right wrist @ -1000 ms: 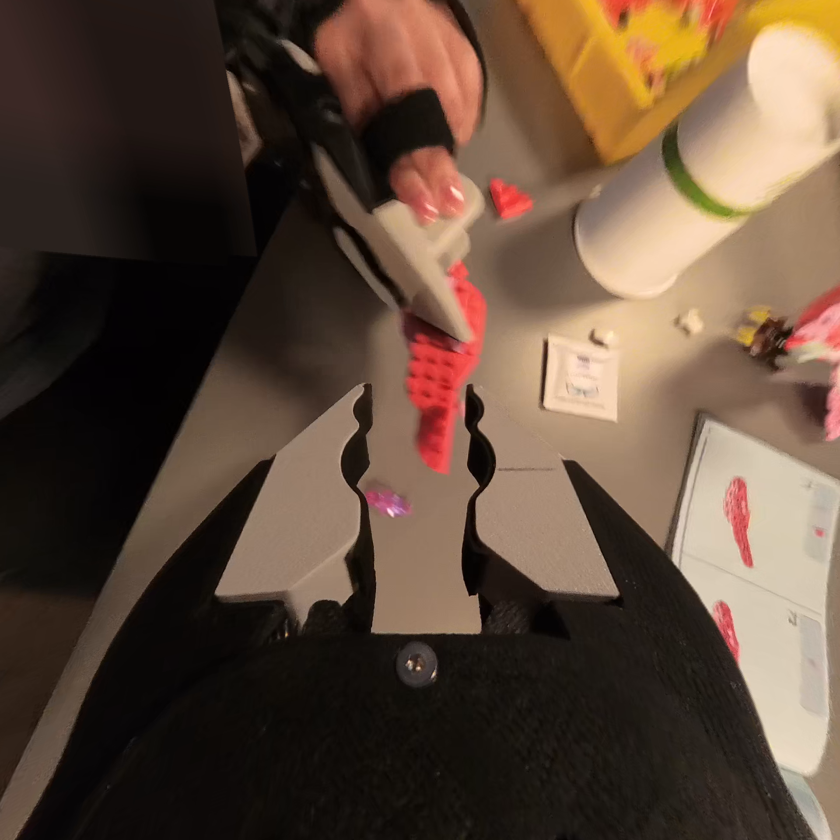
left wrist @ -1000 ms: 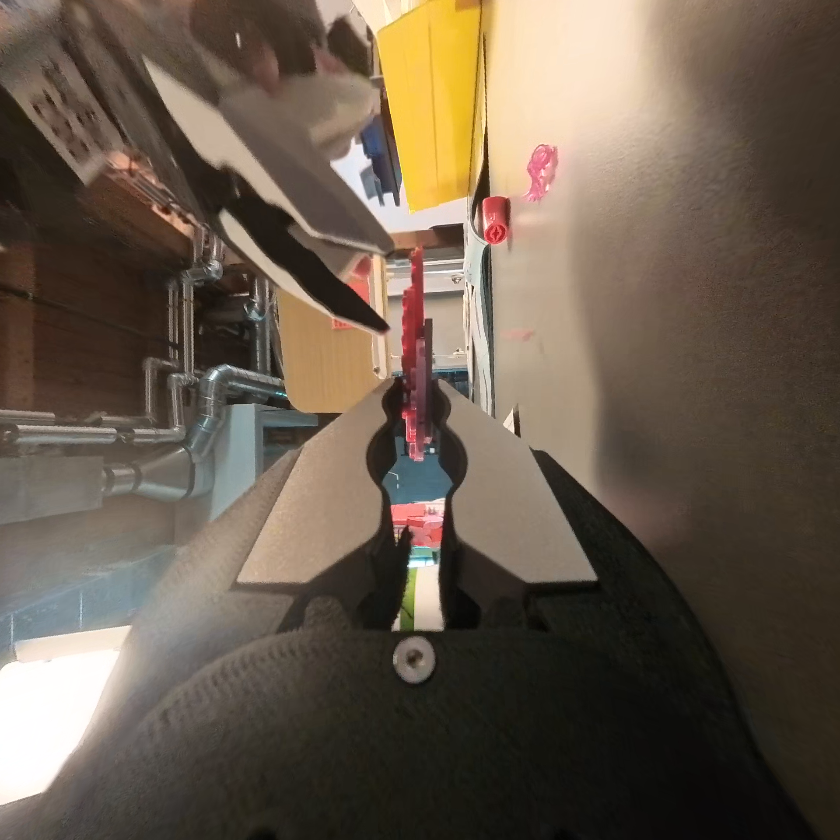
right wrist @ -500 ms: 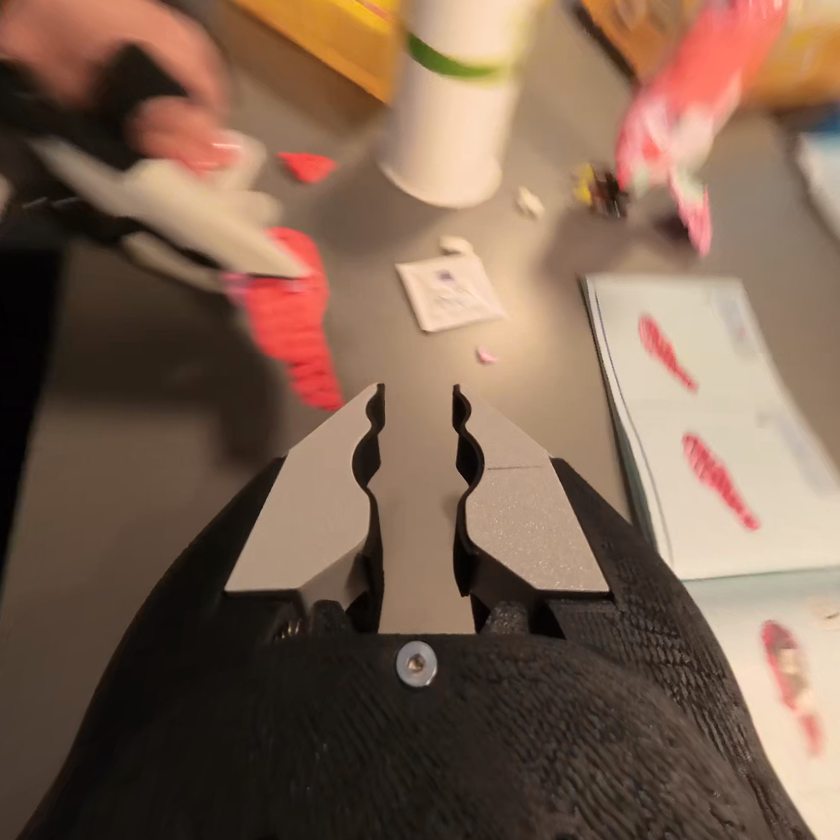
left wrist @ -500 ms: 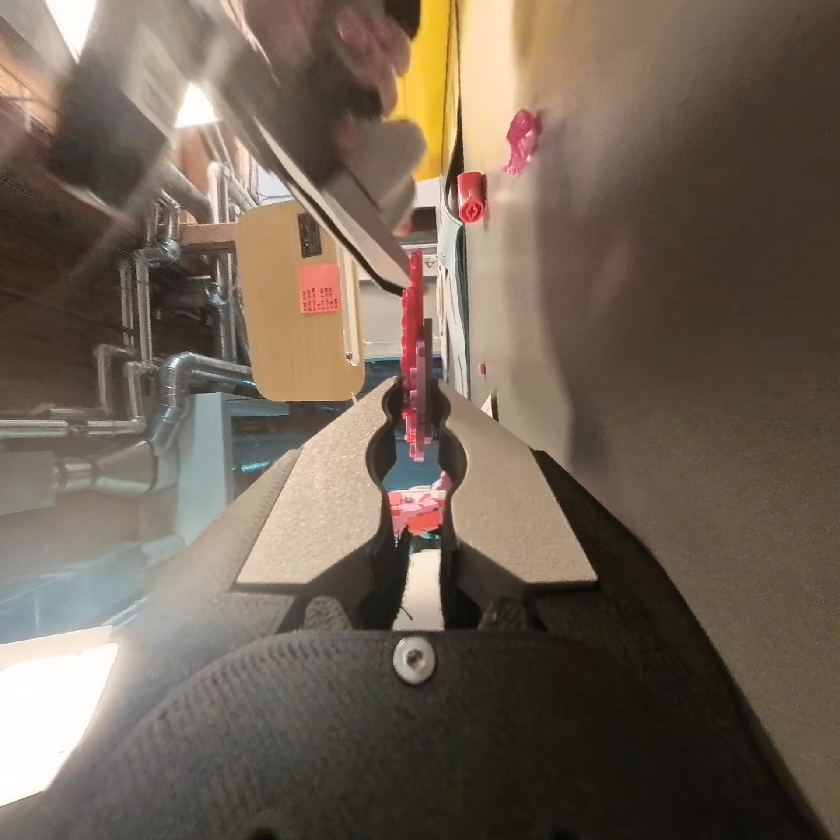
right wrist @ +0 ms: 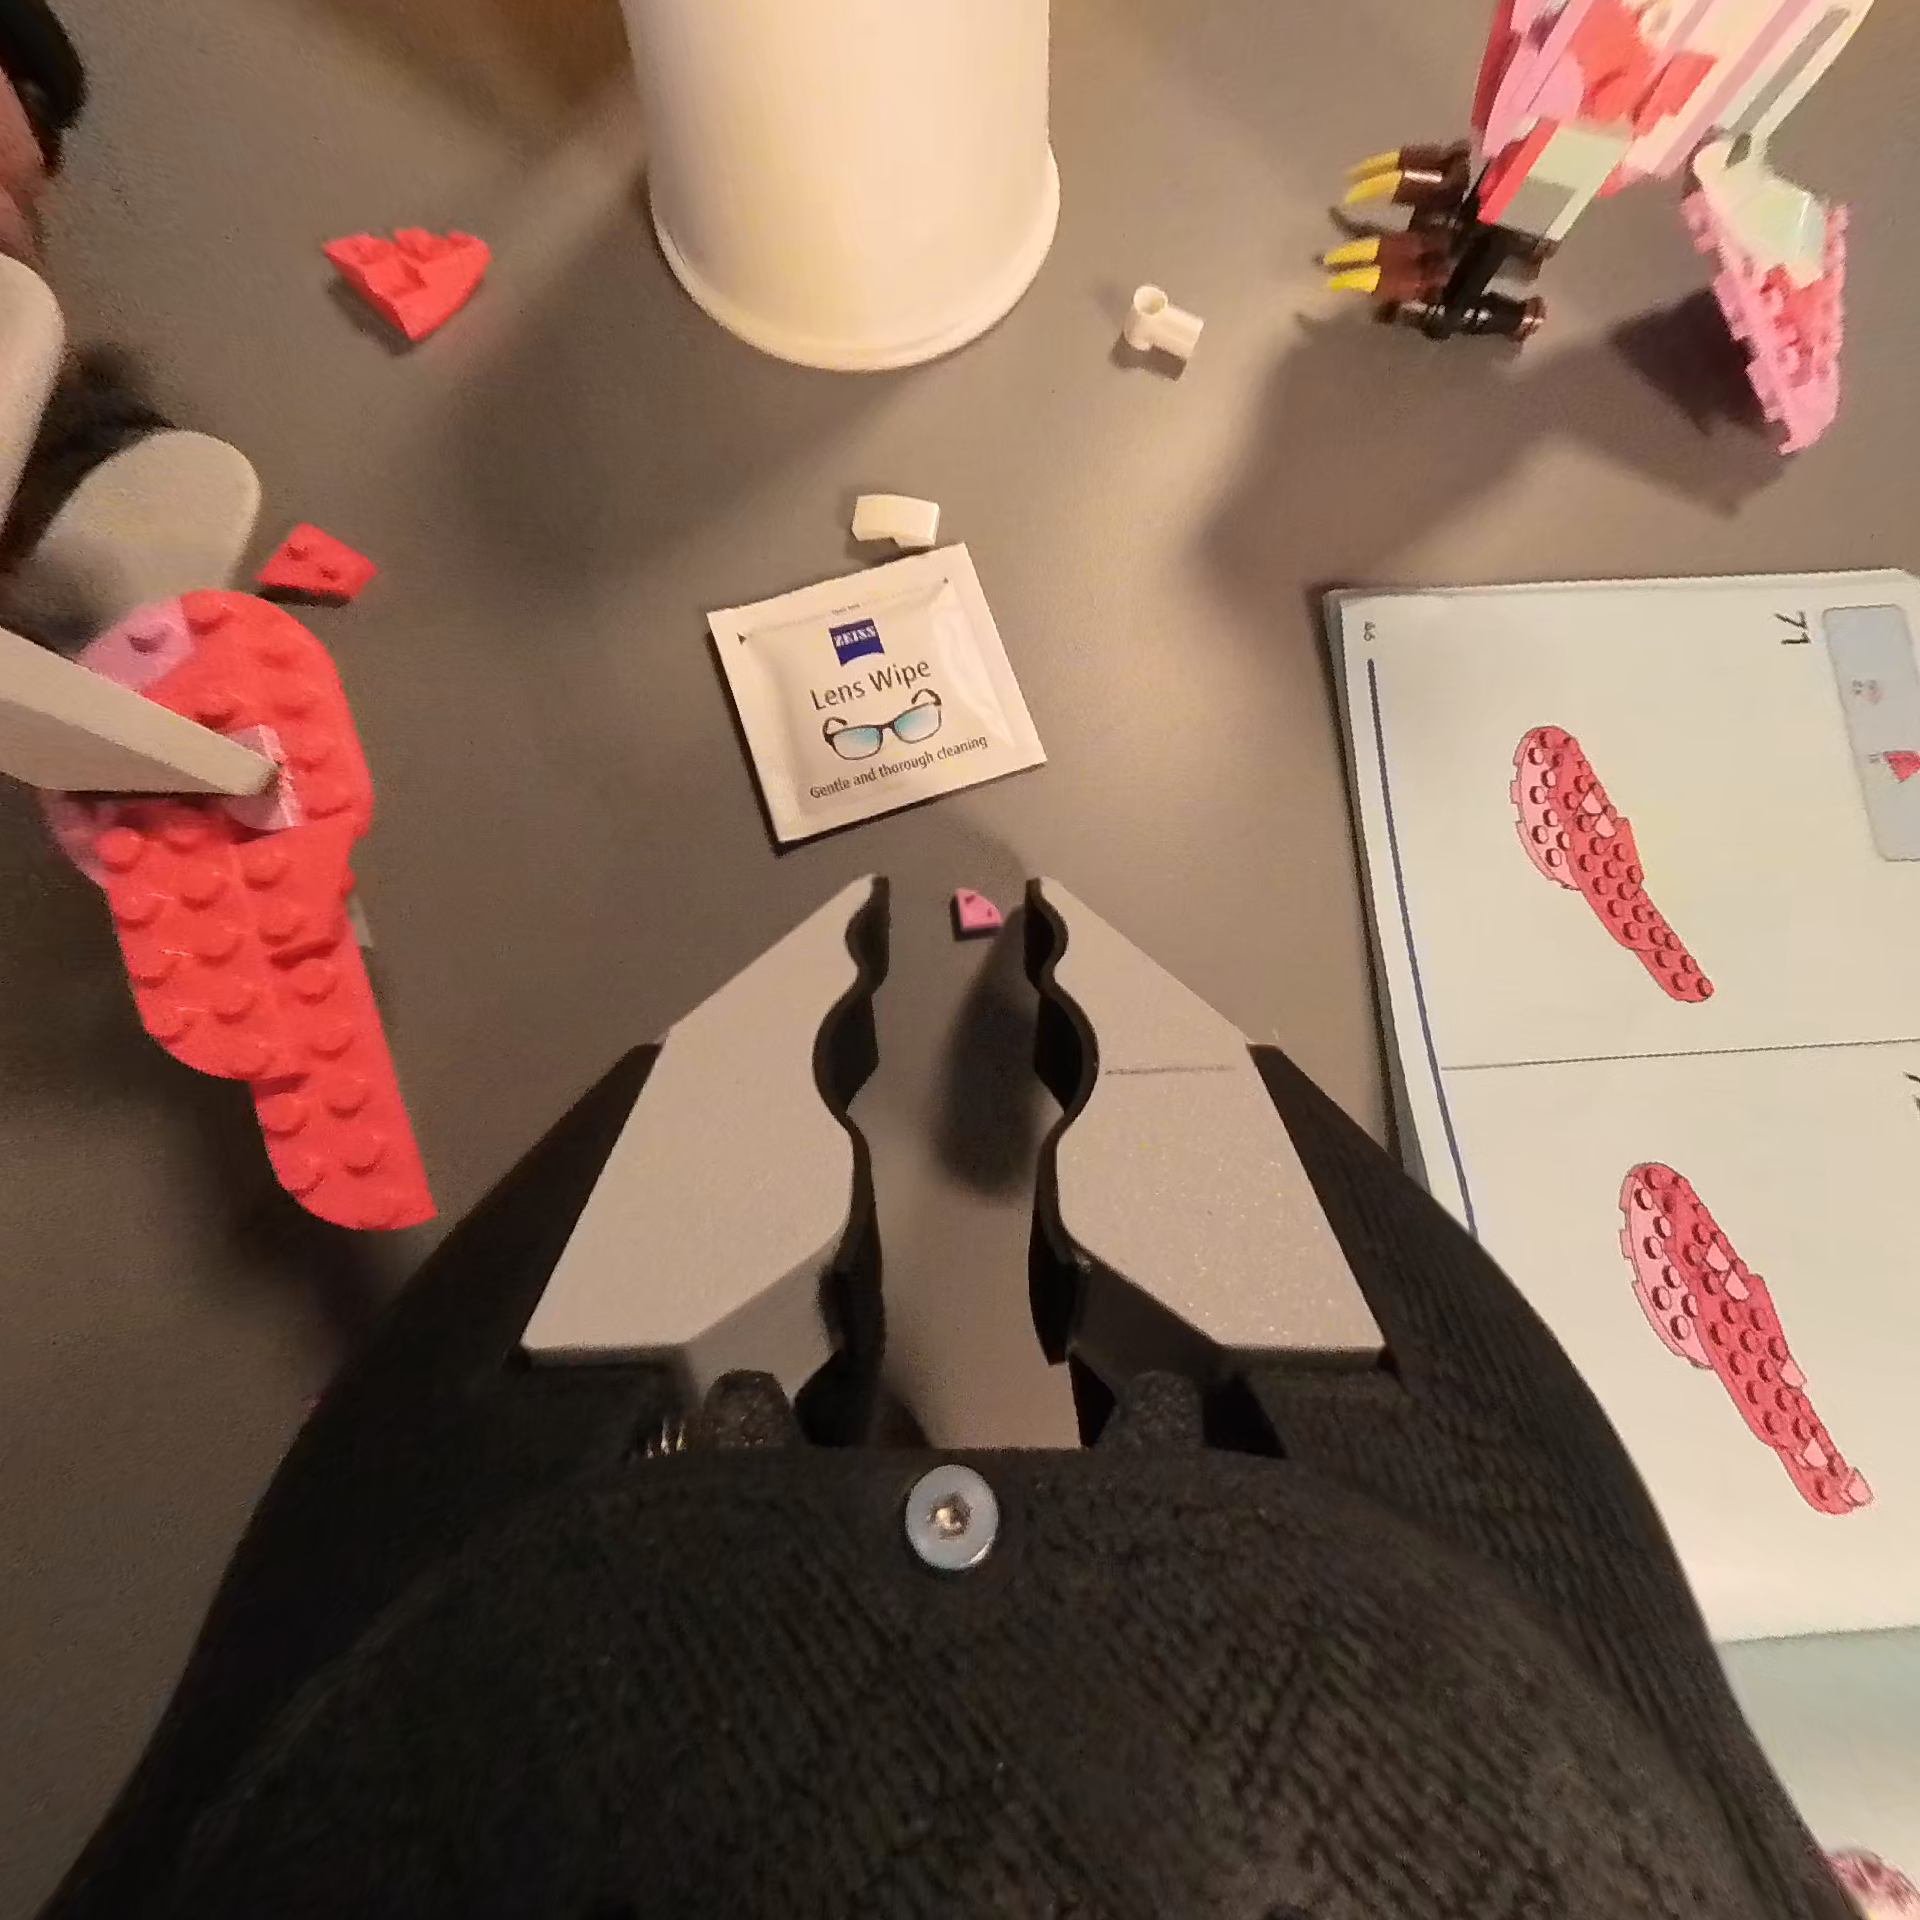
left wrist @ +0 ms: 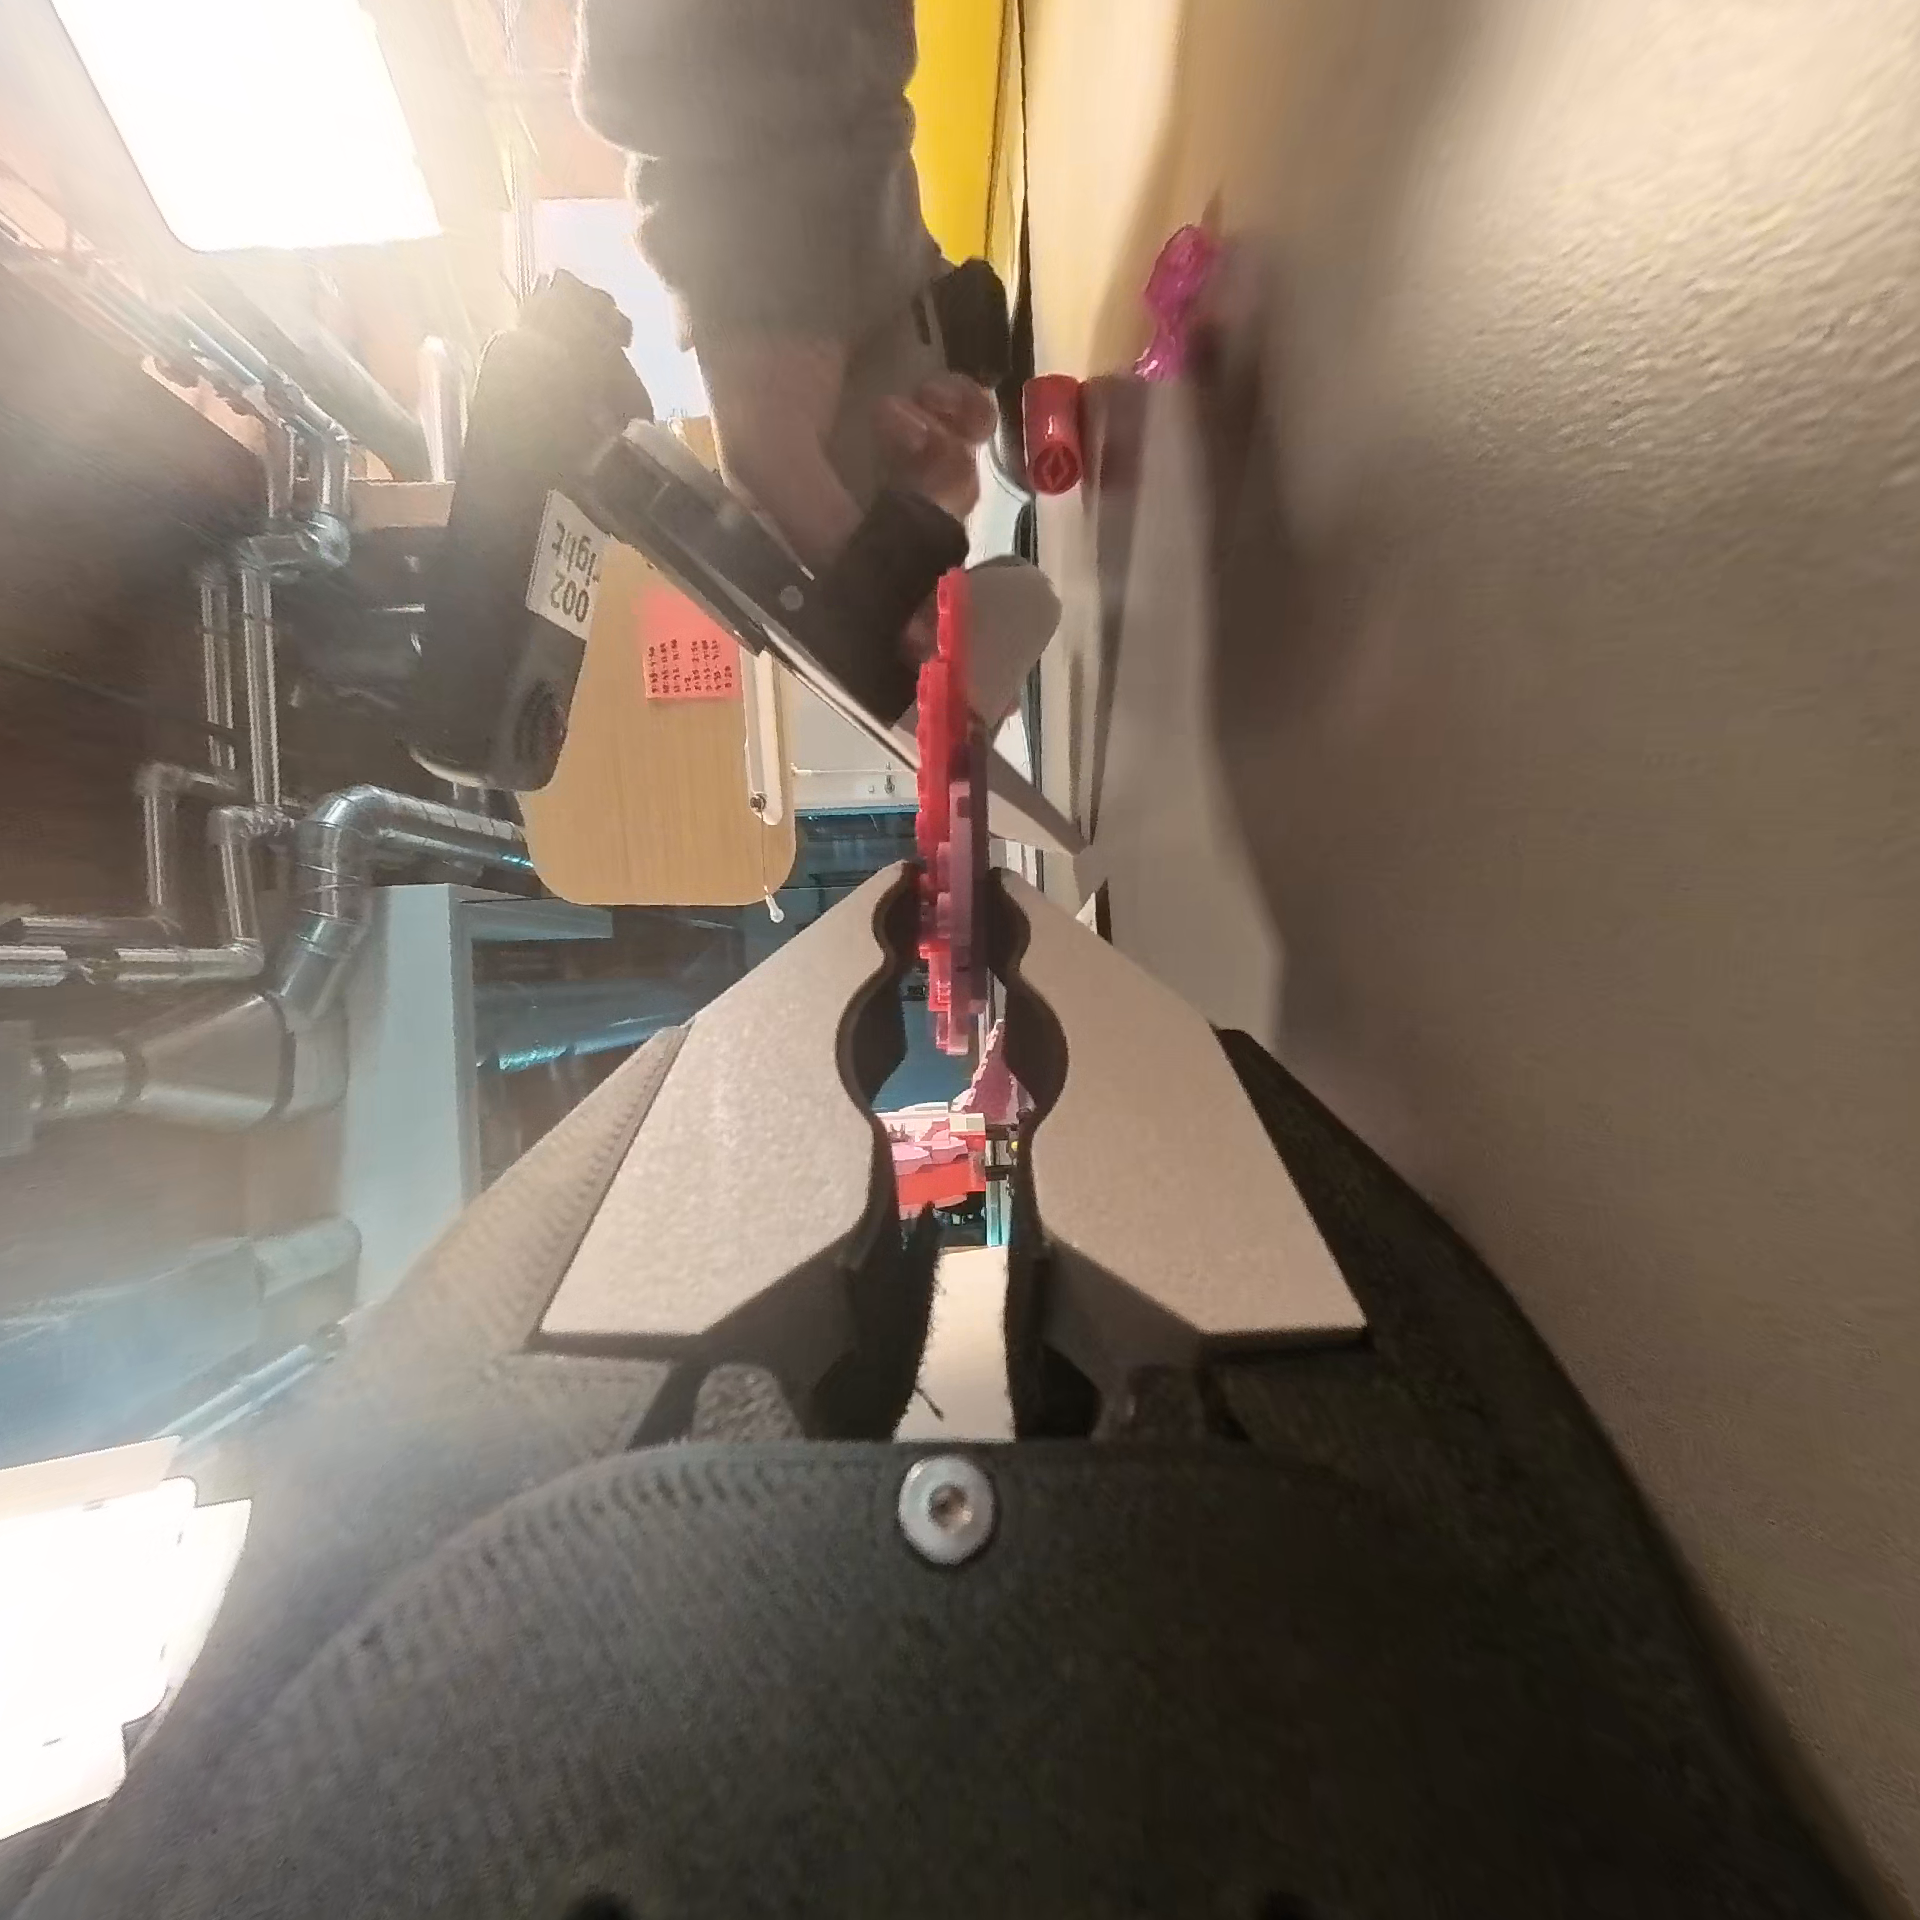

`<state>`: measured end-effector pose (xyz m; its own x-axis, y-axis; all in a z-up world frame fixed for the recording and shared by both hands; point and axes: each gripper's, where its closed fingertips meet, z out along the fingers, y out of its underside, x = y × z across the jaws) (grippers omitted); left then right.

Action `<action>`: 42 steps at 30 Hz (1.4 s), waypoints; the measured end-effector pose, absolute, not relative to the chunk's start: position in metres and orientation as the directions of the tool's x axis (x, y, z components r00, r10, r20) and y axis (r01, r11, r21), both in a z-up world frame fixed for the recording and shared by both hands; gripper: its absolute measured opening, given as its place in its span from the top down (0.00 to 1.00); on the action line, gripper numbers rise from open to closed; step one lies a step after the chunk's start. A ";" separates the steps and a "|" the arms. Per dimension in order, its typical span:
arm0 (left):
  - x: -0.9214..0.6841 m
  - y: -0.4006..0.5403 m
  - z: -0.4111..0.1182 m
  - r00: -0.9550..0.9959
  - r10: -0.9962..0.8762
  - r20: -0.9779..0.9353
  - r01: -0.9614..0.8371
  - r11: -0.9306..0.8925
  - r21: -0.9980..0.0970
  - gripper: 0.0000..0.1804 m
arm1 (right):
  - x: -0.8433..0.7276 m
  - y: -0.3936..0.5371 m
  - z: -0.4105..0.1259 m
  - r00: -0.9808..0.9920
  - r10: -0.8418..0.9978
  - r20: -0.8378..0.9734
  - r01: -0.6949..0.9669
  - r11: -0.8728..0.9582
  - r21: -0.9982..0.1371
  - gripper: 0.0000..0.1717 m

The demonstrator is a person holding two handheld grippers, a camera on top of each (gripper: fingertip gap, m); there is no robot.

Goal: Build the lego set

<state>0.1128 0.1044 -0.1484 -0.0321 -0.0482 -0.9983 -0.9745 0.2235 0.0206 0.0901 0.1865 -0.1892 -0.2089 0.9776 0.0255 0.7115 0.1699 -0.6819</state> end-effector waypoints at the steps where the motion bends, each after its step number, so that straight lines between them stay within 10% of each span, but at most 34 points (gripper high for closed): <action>1: 0.113 0.105 -0.149 -0.032 -0.049 -0.998 -0.975 0.223 0.020 0.94 | 0.090 0.187 -0.190 -0.208 0.978 0.029 0.716 0.173 -0.676 0.87; 25: 0.110 0.107 -0.150 -0.025 -0.064 -0.998 -0.978 0.209 0.011 0.94 | 0.101 0.189 -0.180 -0.284 0.888 0.362 0.663 0.454 -0.596 0.98; 31: 0.111 0.106 -0.150 -0.028 -0.064 -0.998 -0.977 0.215 0.014 0.94 | 0.158 0.185 -0.169 -0.557 0.402 0.726 0.526 0.848 -0.066 1.00; 36: 0.112 0.105 -0.150 -0.032 -0.061 -0.998 -0.976 0.215 0.019 0.94 | 0.205 0.172 -0.176 -0.776 -0.008 0.630 0.290 0.883 0.368 1.00; 39: 0.111 0.105 -0.150 -0.033 -0.060 -0.998 -0.977 0.213 0.019 0.94 | 0.213 0.171 -0.175 -0.783 0.050 0.620 0.328 0.880 0.343 1.00; 42: 0.111 0.105 -0.149 -0.032 -0.059 -0.998 -0.977 0.211 0.019 0.94 | 0.203 0.184 -0.162 -0.604 0.411 0.683 0.586 0.810 0.030 1.00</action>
<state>0.1109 0.1053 -0.1494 -0.0321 -0.0586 -0.9978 -0.9774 0.2106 0.0191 0.2034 0.1840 -0.1620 -0.6035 0.4107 0.6834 0.5856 0.8100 0.0303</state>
